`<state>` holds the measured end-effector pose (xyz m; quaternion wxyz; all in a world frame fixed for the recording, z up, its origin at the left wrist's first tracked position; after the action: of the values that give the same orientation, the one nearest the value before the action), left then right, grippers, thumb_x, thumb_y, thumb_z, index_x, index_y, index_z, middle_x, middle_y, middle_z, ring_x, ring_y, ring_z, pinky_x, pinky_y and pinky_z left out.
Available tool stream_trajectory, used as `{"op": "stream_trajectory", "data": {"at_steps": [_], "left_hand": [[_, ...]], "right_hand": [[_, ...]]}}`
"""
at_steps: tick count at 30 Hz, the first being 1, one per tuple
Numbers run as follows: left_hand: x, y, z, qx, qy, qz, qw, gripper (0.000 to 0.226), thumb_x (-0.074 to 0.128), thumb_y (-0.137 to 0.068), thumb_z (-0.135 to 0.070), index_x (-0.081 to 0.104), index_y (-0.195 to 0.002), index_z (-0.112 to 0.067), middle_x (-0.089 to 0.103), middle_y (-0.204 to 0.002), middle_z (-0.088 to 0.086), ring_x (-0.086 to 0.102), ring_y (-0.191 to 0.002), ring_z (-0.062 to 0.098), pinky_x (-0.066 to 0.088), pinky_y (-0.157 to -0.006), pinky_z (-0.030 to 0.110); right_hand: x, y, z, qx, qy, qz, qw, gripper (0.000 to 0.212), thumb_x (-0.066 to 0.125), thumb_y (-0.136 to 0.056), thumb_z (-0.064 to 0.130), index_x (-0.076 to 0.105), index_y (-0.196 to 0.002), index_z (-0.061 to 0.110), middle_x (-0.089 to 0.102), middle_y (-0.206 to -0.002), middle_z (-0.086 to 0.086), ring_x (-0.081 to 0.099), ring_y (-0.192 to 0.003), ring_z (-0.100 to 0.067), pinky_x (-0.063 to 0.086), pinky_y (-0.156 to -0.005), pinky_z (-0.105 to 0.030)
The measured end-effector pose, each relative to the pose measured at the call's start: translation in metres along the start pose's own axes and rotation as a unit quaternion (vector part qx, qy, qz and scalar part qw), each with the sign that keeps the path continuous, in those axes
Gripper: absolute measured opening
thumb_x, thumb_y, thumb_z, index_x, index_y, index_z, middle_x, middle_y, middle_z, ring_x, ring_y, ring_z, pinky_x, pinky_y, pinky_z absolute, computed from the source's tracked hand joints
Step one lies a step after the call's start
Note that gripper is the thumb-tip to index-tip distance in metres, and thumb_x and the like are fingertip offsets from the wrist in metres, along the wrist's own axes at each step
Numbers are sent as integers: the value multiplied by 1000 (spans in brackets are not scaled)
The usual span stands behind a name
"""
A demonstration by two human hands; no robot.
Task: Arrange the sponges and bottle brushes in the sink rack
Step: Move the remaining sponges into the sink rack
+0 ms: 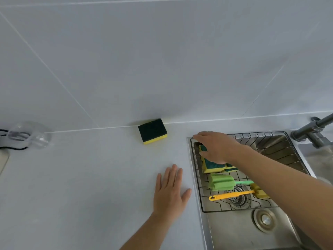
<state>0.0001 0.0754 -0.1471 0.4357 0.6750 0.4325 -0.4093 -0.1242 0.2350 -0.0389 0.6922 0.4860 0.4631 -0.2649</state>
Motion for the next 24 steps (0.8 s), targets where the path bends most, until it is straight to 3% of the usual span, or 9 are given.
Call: {"op": "stream_trajectory", "data": {"at_steps": [8,13,17,20,24], "left_hand": [[14,1,4,24,27,-14,999,69,29,-93,-61,21,-150,-23,20,-160,1,15,-147,21,8,-115,46],[15,0,6,26,34,-21,999,69,35,-91,-59,26,-149,-22,25,-159,1,20,-146,21,9,-115,46],[16,-1,8,22,32,-28,999,69,34,-91,-59,26,-149,-23,24,-159,1,18,-146,20,8,-115,46],[16,-2,8,21,34,-29,999,70,34,-91,-60,26,-149,-23,23,-159,0,18,-146,19,9,-114,46],[17,-2,8,18,34,-34,999,70,36,-90,-60,27,-149,-23,25,-159,0,19,-146,19,11,-114,47]], "right_hand": [[-8,-60,34,-42,-30,-15,999,60,52,-94,25,28,-148,18,41,-147,-3,41,-133,-26,45,-101,-47],[-15,-104,67,-91,-33,-37,995,70,56,-92,23,20,-153,18,29,-156,-2,31,-141,-23,41,-106,-44],[-20,-135,92,-127,-11,-34,991,55,59,-85,16,40,-137,16,46,-134,-2,47,-121,-25,51,-86,-43],[-18,-149,102,-141,28,-12,990,48,61,-80,14,49,-127,18,50,-120,1,52,-109,-24,45,-70,-34],[-16,-158,106,-146,38,-34,988,48,64,-74,12,49,-119,19,57,-105,-1,52,-93,-25,37,-65,-33]]}}
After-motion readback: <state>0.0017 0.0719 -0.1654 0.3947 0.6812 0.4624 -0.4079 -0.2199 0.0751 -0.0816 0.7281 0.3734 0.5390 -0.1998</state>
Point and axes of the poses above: each hand's wrist, its own y-axis away from the middle knuckle, its own x-axis out of the palm, z = x × y, the point moved 4 cm from there along -y, towards the middle knuckle
